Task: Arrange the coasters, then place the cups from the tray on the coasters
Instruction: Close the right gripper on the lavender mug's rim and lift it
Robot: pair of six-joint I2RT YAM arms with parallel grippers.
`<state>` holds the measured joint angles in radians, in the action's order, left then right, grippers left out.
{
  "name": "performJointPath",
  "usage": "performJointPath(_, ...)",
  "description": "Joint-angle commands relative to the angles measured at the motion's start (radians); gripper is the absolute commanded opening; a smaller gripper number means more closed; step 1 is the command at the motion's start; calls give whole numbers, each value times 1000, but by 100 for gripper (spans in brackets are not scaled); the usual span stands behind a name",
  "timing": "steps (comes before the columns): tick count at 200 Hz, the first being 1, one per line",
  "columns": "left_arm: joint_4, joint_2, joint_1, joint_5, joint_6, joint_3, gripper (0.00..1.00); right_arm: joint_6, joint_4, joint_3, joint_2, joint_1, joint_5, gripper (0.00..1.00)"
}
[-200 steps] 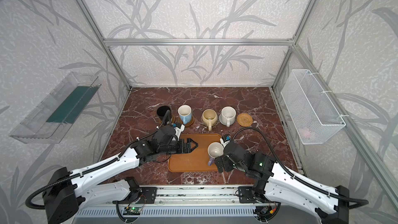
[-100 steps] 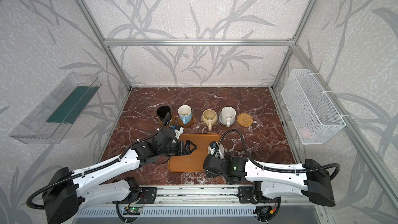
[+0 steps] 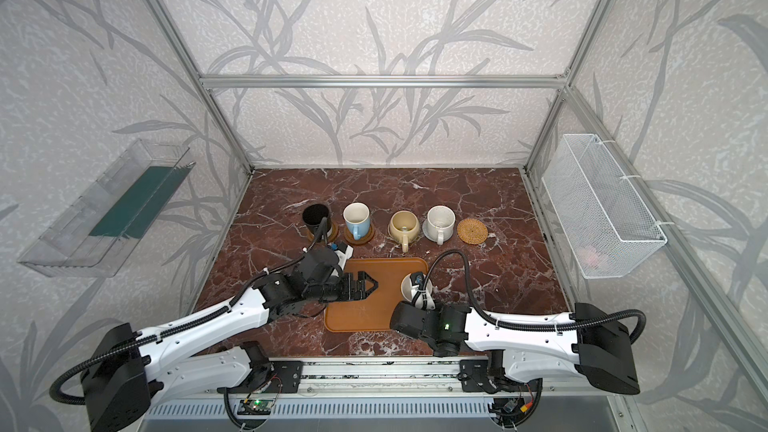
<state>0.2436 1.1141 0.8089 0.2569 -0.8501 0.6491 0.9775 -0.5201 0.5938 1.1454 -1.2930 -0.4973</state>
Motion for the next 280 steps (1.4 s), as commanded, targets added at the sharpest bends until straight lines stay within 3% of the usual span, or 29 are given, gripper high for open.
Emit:
performJointPath(1,-27,10,-2,13,-12,35,99,17,-31,-21,-28,-2,-20,52)
performJointPath(28,-31,8,-1,11,-17,38,99,4,-17,-44,-48,0,-17,43)
performJointPath(74,-33,15,-2,11,-18,40,99,-69,93,-75,-36,56,44,39)
performJointPath(153,-17,-17,-2,-8,-17,64,99,-73,57,-61,-32,59,20,18)
performJointPath(167,-9,-24,-2,-8,-9,74,99,-64,49,-60,-34,59,35,18)
performJointPath(206,25,-54,-4,-53,19,99,99,-65,74,-61,-16,58,9,32)
performJointPath(245,34,-60,-2,-46,19,100,99,-74,42,-7,39,58,20,20)
performJointPath(280,54,-80,-4,-68,16,87,99,-84,38,-9,4,59,22,15)
